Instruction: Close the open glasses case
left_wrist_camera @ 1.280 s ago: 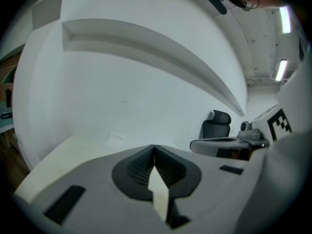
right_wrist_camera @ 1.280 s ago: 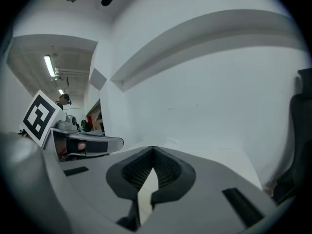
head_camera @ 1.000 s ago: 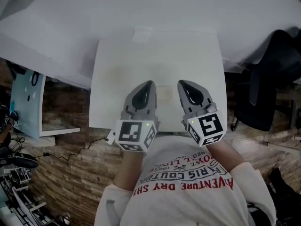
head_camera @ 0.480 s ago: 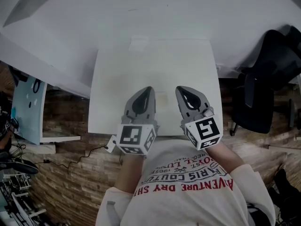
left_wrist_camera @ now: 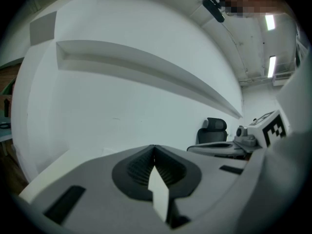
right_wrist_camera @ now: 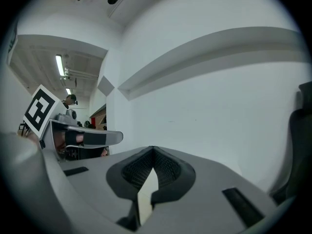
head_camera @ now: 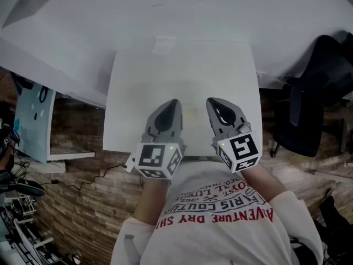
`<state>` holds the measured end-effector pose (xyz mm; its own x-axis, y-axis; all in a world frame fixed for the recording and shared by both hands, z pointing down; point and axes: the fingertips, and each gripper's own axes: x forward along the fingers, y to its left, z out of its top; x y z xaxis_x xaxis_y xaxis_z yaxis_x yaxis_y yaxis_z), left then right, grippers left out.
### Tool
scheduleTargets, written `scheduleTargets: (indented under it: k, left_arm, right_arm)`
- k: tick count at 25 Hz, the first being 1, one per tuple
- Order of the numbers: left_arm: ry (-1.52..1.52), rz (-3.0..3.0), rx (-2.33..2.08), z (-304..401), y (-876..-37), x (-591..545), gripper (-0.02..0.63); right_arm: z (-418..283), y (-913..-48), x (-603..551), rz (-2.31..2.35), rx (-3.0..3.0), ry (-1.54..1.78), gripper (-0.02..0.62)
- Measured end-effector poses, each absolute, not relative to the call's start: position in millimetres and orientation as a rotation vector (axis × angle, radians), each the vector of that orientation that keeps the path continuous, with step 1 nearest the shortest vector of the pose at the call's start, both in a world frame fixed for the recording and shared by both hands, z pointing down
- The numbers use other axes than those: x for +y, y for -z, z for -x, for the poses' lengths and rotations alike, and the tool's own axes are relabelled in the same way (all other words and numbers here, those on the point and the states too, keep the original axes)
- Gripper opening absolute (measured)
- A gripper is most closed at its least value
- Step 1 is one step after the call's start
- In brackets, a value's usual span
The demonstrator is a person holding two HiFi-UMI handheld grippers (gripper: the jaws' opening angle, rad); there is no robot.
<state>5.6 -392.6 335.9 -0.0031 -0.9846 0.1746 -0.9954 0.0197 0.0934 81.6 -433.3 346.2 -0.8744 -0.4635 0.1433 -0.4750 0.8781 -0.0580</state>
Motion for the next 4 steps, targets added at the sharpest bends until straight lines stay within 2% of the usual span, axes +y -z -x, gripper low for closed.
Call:
scheduleTargets:
  k: [4]
  left_arm:
    - [-0.096, -2.051, -2.109, 2.2, -341.1, -390.7, -0.003]
  right_arm:
    - [-77.2, -351.2, -433.4, -0.728, -2.919, -0.155, 0.011]
